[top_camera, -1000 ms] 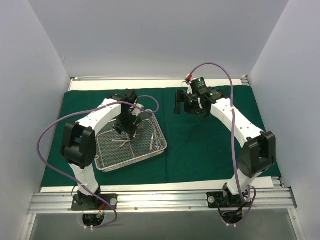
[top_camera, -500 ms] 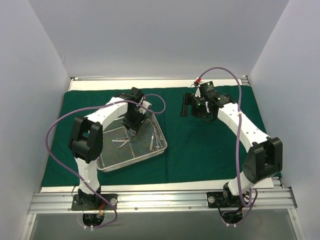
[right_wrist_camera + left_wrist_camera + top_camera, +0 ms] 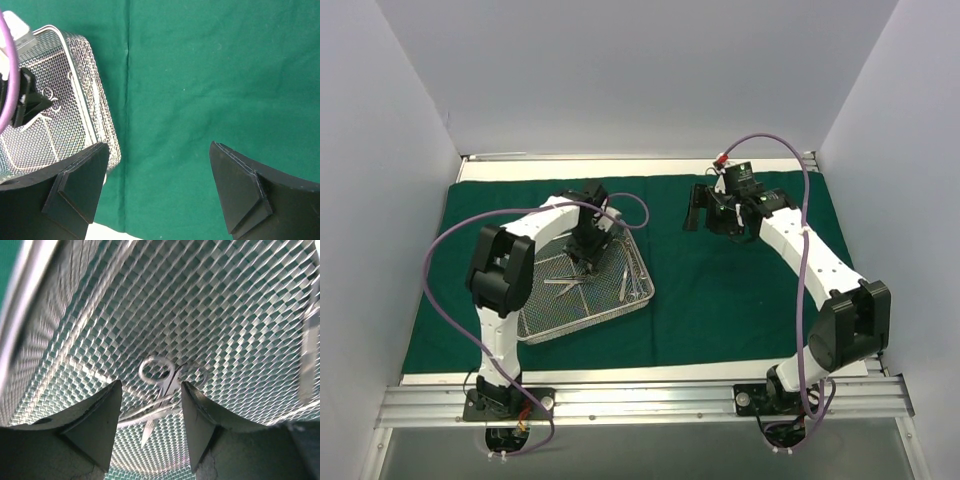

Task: Open and lay out the surgical kit
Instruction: Pick up the medical item from the container, then place the medical item in the surgical kit, then pick up the medical item from the container.

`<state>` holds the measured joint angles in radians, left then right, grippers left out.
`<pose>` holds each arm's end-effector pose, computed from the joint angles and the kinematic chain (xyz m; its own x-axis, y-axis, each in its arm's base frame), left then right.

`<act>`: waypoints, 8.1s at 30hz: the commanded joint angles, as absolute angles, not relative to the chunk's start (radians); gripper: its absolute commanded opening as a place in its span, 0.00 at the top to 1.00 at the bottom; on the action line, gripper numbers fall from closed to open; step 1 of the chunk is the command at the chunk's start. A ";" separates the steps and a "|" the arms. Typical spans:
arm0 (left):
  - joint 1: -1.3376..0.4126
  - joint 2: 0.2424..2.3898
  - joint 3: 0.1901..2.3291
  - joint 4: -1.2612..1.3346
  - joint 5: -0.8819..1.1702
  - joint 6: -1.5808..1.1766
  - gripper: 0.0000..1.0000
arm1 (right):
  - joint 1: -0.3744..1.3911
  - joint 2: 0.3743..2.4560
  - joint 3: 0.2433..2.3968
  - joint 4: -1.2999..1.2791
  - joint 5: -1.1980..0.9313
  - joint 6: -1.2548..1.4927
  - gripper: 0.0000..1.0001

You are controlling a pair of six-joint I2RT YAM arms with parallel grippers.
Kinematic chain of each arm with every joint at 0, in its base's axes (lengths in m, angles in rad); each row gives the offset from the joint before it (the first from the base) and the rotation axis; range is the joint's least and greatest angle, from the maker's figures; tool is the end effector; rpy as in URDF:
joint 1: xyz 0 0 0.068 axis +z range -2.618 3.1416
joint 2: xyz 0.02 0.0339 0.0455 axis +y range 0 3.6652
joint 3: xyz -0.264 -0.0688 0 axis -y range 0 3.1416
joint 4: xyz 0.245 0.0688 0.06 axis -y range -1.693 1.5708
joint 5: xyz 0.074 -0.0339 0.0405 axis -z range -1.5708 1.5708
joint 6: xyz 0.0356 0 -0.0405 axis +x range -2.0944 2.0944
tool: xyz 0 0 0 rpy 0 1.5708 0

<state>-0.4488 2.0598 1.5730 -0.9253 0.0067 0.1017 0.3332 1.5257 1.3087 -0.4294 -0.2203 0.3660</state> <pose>0.3656 -0.1763 0.1768 -0.8409 0.5176 -0.1579 0.5229 0.8523 0.0095 0.3254 0.1209 0.3176 -0.7047 0.1257 -0.6983 -0.2482 0.8783 0.4086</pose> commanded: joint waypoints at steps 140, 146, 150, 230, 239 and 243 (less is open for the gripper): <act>-0.466 1.693 1.028 1.017 1.173 -1.442 0.82 | 0.313 1.336 1.060 0.445 -1.020 0.840 1.00; -0.443 1.683 0.993 0.980 1.178 -1.393 0.61 | 0.262 1.338 1.017 0.500 -1.017 0.919 1.00; -0.422 1.645 0.983 0.794 1.175 -1.257 0.55 | 0.253 1.344 1.019 0.445 -0.993 0.884 1.00; -0.186 1.606 1.318 -0.834 0.249 -0.181 0.02 | -0.017 1.916 1.584 -0.623 0.235 0.141 0.51; -0.225 1.732 1.358 -0.897 0.226 -0.265 0.29 | 0.069 1.835 1.661 -0.724 0.132 0.238 0.47; -0.301 1.764 1.382 -0.894 0.135 -0.317 0.32 | 0.097 1.780 1.622 -0.701 0.036 0.262 0.47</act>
